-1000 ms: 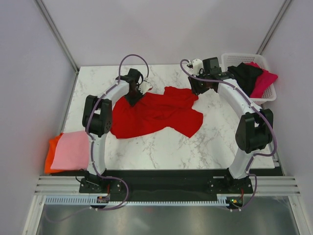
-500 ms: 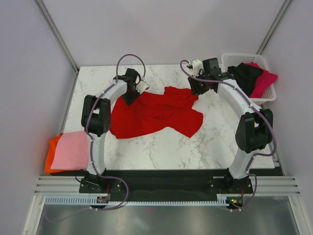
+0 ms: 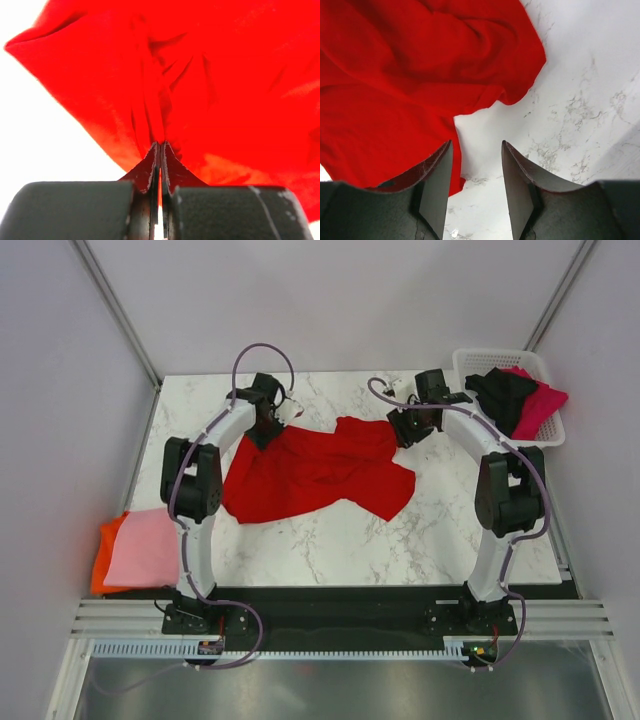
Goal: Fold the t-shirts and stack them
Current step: Flatten the tshirt out
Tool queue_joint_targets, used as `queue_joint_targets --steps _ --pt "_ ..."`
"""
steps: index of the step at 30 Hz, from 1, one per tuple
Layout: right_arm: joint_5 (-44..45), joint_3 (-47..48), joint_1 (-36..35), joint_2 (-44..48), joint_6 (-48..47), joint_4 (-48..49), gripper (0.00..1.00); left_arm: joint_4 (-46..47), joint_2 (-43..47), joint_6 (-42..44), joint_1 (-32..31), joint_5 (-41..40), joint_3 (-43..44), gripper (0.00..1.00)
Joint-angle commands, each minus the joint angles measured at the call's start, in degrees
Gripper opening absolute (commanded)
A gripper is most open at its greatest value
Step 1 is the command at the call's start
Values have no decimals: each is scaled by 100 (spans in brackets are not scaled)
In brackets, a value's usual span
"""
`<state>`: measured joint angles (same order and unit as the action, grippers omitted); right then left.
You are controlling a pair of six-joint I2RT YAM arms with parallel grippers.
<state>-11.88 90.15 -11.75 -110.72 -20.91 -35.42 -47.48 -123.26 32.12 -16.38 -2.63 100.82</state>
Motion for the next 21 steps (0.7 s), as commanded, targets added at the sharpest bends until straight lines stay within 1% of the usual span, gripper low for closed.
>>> queue_joint_targets --steps 1,3,7,9,17,21 --pt "-587 -50 32 41 -650 -78 52 -322 671 -153 38 140 447 2" --pt "-710 -15 32 41 -932 -193 53 -542 716 -127 39 149 675 2" --pt "-1052 196 59 -248 -1240 -781 54 -937 751 -144 39 132 1133 2" --pt "-1176 152 94 -371 -1354 -747 54 -1026 786 -153 39 114 1291 2" --pt "-1440 732 155 -1381 -1258 -694 55 -1438 848 -74 47 -9 1388 2" --pt "-1669 882 164 -1575 -1127 -502 56 -1448 900 -127 74 26 1248 2"
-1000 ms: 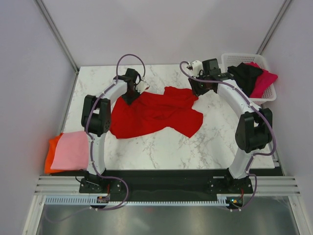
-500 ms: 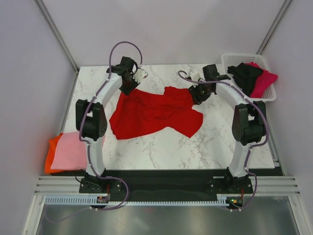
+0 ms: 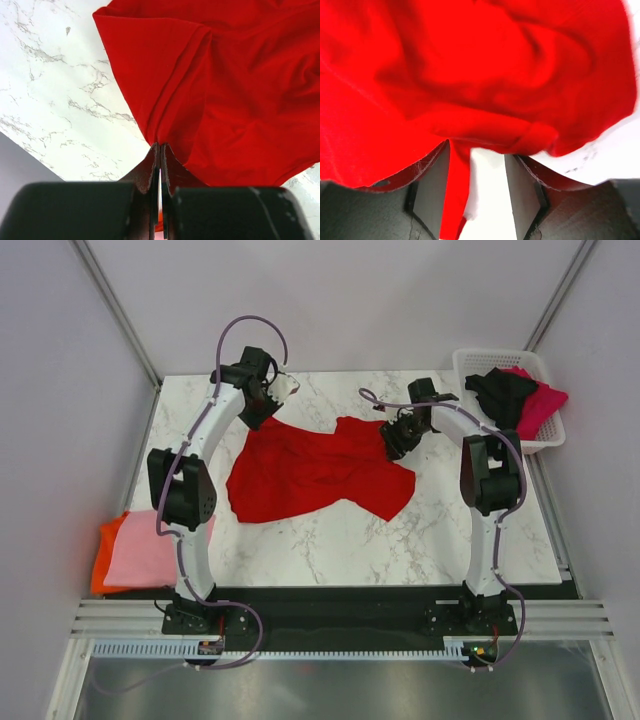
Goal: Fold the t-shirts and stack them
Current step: Flatten the tshirt out
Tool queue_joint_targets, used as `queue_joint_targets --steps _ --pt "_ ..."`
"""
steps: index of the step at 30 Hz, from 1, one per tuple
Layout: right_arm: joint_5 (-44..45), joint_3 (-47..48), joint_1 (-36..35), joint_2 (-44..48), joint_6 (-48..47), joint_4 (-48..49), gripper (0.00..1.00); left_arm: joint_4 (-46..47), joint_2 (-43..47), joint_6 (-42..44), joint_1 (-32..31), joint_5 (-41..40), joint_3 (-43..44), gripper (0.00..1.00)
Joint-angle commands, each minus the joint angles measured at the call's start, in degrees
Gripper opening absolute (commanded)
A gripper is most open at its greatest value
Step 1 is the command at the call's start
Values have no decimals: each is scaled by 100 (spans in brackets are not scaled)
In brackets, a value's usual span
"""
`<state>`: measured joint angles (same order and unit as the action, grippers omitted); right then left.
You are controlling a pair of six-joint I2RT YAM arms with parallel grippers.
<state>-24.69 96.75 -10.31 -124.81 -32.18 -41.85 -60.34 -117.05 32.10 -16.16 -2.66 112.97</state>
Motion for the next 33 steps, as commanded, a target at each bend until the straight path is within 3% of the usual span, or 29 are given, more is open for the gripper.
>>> queue_joint_targets --steps 1,3,4,5,6,10,14,20,28,33 --pt "-388 222 29 -192 54 281 56 -154 280 -125 69 37 6 2" --pt "-484 204 37 -254 107 387 50 -163 262 -133 165 133 -12 2" --pt "-545 195 46 -263 98 475 40 -163 253 -151 201 169 -3 2" --pt "-589 186 46 -228 98 502 12 -163 236 -160 245 230 -3 2" --pt "-616 212 46 -193 168 484 1 -197 236 -142 306 239 32 2" --pt "-783 38 81 526 221 353 0 -224 402 -90 456 450 111 2" --pt "-748 -86 99 1956 239 63 0 -338 841 -116 491 634 164 2" --pt "-590 -25 108 3715 397 -192 0 -356 2159 -283 491 977 7 2" --pt "-362 230 99 4948 555 -1078 0 -417 3767 -239 483 1320 -468 2" --pt "-186 -128 108 5766 731 -1265 0 -383 4489 -266 483 1391 -1030 2"
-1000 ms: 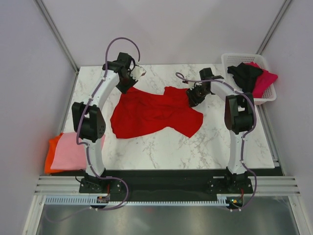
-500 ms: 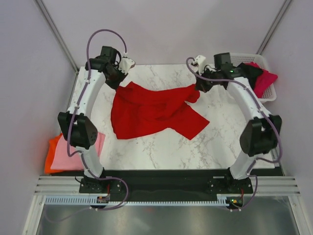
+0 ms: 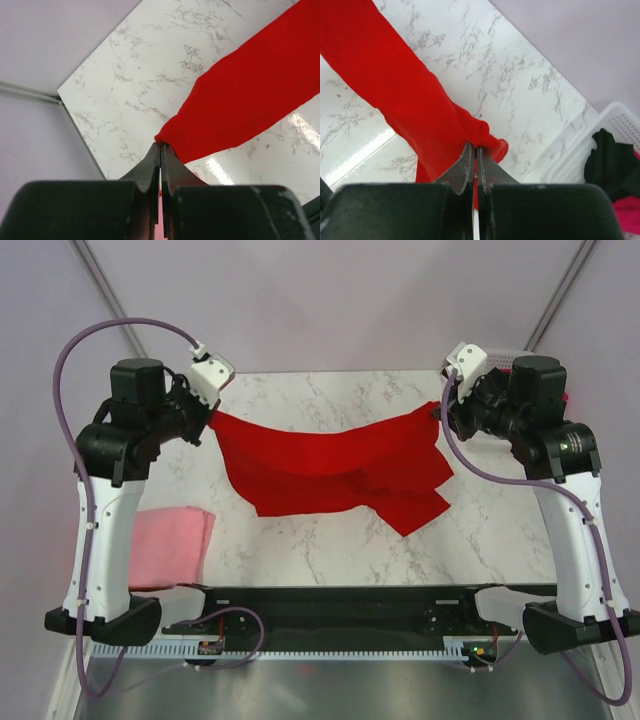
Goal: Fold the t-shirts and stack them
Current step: Flatten the tshirt out
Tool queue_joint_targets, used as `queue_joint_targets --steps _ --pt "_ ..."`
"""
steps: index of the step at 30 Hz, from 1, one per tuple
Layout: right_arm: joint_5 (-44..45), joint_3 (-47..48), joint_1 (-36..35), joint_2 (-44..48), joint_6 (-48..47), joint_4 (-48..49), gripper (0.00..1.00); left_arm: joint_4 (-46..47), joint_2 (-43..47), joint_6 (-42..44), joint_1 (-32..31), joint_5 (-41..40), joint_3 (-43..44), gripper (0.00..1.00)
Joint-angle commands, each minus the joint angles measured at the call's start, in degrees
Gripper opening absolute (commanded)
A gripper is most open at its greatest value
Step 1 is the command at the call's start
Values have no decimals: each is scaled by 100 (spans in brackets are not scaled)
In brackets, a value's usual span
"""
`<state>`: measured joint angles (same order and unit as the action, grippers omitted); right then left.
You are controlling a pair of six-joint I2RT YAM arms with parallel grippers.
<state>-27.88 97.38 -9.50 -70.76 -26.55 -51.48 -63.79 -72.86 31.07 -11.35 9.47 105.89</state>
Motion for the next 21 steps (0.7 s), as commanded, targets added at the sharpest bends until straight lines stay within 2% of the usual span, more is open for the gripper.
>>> queue_joint_targets --steps 1,4,10,14,17,18,19,21 --pt "177 -280 27 414 159 -257 0 -20 61 -163 2 169 -393 2" --pt "327 -650 18 353 115 -108 0 68 -210 -93 2 195 -630 2" --pt "537 -1019 27 -700 97 735 0 586 -1473 241 10 -130 -920 2" --pt "705 -905 18 -1992 35 1114 0 745 -2529 277 45 -297 -745 2" --pt "784 -372 27 -2974 158 1290 1 736 -3233 32 107 -201 -448 2" --pt "836 -213 18 -3213 193 1273 6 736 -3382 -48 116 -183 -368 2" --pt "993 -46 44 -3564 237 1220 20 745 -3488 -101 116 -174 -306 2" --pt "1048 237 105 -3716 220 1019 30 736 -3682 -224 107 -165 -174 2"
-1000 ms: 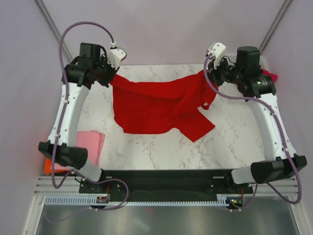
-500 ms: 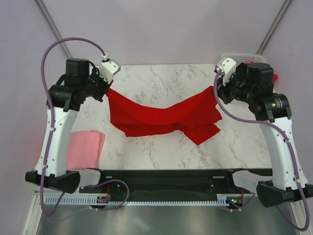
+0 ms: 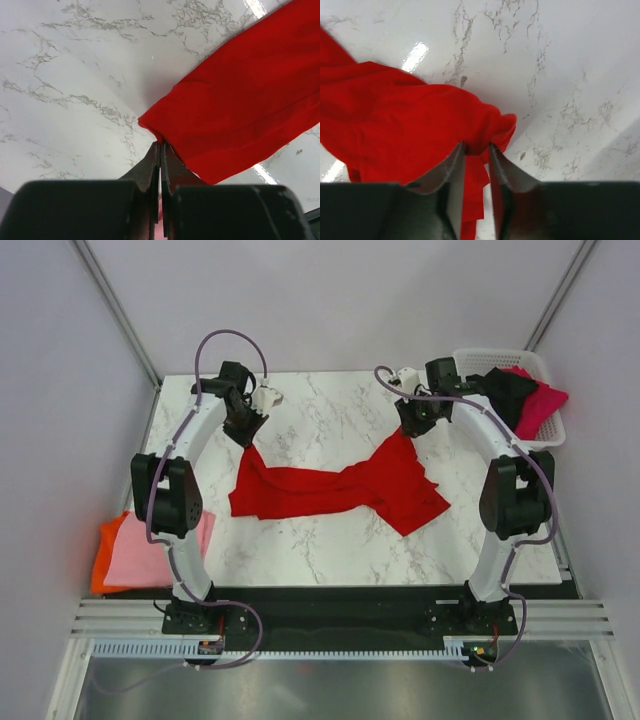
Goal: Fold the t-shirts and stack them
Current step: Flatten the tshirt out
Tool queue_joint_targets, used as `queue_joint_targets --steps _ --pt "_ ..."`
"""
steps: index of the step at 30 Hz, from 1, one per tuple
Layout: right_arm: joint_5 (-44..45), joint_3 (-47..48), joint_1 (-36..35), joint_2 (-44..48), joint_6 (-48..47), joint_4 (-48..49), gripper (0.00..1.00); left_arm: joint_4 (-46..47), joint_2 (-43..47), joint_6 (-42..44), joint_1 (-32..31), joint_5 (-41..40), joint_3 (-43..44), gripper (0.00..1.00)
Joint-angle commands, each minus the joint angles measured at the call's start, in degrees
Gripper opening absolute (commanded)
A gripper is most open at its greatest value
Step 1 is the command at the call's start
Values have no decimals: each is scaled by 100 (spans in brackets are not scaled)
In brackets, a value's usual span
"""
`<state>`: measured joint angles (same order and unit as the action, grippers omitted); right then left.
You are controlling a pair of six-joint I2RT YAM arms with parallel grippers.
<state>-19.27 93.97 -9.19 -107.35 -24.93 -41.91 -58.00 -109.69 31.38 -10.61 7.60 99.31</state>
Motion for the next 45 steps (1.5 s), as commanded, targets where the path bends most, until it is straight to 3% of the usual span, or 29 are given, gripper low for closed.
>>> queue_joint_targets --steps 1,5,11,21,45 --pt "73 543 215 -6 -3 8 37 157 -35 -263 33 23 493 2" --pt "-340 -324 663 469 -424 -317 42 166 -88 -264 33 -65 423 2" --pt "-543 -1118 1323 716 -1014 -906 41 157 27 -307 42 -21 265 2" --pt "-1483 -442 1780 -549 -812 -2013 40 157 -53 -351 42 14 265 2" --pt "-1501 -230 1798 -1367 -742 -2032 39 157 62 -325 42 -127 71 2"
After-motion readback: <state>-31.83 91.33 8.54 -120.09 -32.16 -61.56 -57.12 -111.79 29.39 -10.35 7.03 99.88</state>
